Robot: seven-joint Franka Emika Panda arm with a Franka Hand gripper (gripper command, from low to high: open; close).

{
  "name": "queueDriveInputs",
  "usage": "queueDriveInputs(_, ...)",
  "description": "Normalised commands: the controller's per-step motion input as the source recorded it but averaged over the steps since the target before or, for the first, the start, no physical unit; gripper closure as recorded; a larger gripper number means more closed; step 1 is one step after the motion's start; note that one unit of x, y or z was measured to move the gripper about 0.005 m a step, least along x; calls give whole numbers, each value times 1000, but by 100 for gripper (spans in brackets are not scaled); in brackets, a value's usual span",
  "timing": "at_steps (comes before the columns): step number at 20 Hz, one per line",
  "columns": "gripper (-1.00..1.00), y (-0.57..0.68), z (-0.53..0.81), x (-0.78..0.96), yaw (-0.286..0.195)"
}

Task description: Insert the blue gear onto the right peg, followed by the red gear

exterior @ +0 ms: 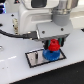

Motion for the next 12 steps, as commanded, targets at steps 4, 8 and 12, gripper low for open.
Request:
queueDriveInputs(4,100,-65,14,84,0)
queueDriveInputs(8,100,-152,15,202,0)
queueDriveInputs(12,100,-38,23,148,0)
